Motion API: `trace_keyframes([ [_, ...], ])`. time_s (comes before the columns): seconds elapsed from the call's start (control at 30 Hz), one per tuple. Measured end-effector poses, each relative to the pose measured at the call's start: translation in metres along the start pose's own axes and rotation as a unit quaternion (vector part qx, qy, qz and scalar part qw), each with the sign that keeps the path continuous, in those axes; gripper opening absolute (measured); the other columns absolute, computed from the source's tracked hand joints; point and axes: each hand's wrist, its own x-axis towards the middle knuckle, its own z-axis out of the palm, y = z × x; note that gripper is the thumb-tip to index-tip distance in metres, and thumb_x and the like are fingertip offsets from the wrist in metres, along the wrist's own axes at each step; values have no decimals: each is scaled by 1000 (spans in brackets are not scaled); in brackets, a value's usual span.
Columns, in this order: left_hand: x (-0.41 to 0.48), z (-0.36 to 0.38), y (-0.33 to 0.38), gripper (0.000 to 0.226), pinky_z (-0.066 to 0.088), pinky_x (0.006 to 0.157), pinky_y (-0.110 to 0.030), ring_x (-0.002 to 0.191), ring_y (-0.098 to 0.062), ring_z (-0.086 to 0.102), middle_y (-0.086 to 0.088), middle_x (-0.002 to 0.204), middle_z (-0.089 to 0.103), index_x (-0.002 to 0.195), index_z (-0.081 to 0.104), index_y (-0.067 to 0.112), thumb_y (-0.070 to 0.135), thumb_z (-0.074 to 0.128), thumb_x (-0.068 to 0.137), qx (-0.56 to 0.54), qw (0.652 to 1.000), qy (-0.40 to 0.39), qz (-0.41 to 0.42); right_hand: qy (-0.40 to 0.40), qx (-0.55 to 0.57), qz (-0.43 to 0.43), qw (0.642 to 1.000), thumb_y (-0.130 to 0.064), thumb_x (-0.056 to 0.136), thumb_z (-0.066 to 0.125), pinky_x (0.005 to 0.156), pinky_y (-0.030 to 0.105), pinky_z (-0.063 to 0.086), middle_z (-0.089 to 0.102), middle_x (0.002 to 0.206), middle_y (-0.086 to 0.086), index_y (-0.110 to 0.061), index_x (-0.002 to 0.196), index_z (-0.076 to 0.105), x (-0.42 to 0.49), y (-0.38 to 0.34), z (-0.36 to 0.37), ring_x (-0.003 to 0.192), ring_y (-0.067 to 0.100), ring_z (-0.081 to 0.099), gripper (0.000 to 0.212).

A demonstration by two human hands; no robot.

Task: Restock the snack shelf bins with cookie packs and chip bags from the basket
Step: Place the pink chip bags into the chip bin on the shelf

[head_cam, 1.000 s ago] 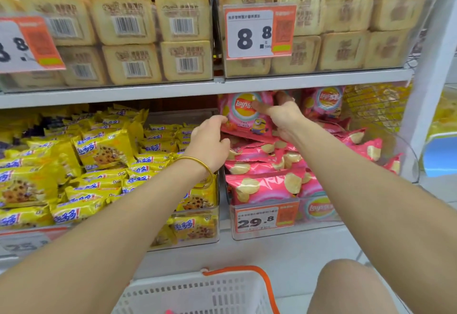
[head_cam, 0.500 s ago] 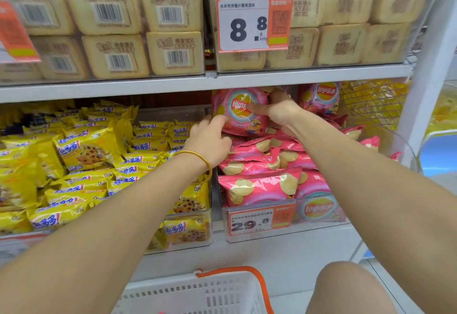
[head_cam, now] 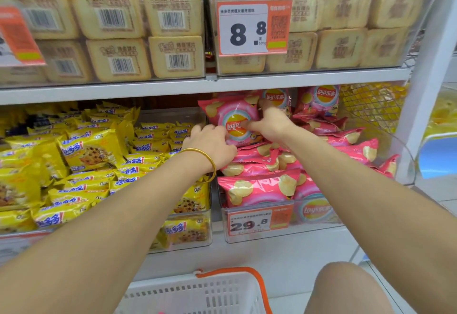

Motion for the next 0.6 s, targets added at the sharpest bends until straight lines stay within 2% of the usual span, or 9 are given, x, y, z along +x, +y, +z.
trace_keyframes([
  [0.07, -3, 0, -2, 37, 28, 107, -41, 136, -29, 22, -4, 139, 41, 125, 50, 22, 31, 45, 90, -6, 1000, 5, 1, 6, 7, 19, 1000, -27, 83, 71, 69, 24, 37, 53, 106, 6, -2, 129, 40, -8, -5, -3, 92, 17, 47, 61],
  [0.13, -13, -4, -2, 35, 27, 108, -39, 133, -27, 24, -3, 136, 43, 122, 53, 20, 26, 46, 89, -32, 998, 50, 22, 29, 25, 44, 998, -26, 81, 73, 58, 23, 36, 52, 95, 2, -2, 121, 42, -22, -9, -10, 88, 17, 47, 56],
  [0.17, -22, -6, -3, 34, 25, 108, -36, 132, -26, 25, -2, 135, 43, 121, 54, 19, 23, 46, 89, -49, 995, 76, 38, 43, 23, 47, 998, -24, 81, 73, 57, 21, 37, 53, 98, 4, -3, 119, 43, -32, -9, -14, 89, 18, 50, 53],
  [0.27, -61, -8, -7, 30, 18, 102, -20, 130, -21, 30, 0, 133, 47, 116, 59, 17, 17, 46, 88, -101, 974, 170, 107, 79, 24, 4, 997, -14, 83, 70, 86, 27, 47, 54, 122, 8, -8, 130, 43, -73, -10, -19, 107, 20, 55, 55],
  [0.33, -96, -5, -10, 30, 20, 94, -11, 120, -18, 42, 2, 121, 55, 107, 63, 17, 18, 45, 83, -140, 955, 210, 155, 88, 46, -32, 995, -7, 83, 67, 87, 28, 47, 57, 115, 4, -12, 127, 49, -112, -13, -18, 100, 15, 59, 47],
  [0.4, -133, 1, -14, 32, 27, 91, -10, 107, -12, 49, 6, 109, 59, 100, 64, 18, 24, 41, 77, -200, 947, 177, 176, 59, 83, -63, 993, -2, 83, 64, 78, 27, 50, 59, 103, -2, -16, 113, 56, -152, -17, -10, 87, 14, 62, 34],
  [0.5, -183, 30, -32, 34, 37, 78, -19, 97, -10, 51, 6, 100, 60, 95, 64, 19, 30, 38, 76, -230, 957, 69, 162, -50, 101, -63, 992, 5, 83, 60, 70, 32, 54, 58, 83, -7, -18, 97, 57, -193, -11, 26, 78, 21, 65, 27],
  [0.57, -207, 61, -53, 38, 36, 79, -21, 95, -16, 54, 4, 96, 62, 94, 66, 19, 34, 36, 75, -193, 972, -13, 135, -144, 54, -21, 988, 8, 82, 56, 74, 39, 54, 59, 76, 0, -13, 94, 60, -204, 10, 68, 76, 25, 64, 24],
  [0.6, -216, 77, -65, 39, 35, 81, -22, 95, -19, 56, 3, 95, 62, 94, 67, 17, 33, 38, 75, -181, 975, -57, 111, -207, 8, 7, 978, 7, 82, 55, 79, 41, 52, 62, 79, 4, -8, 98, 62, -207, 24, 92, 78, 24, 62, 22],
])
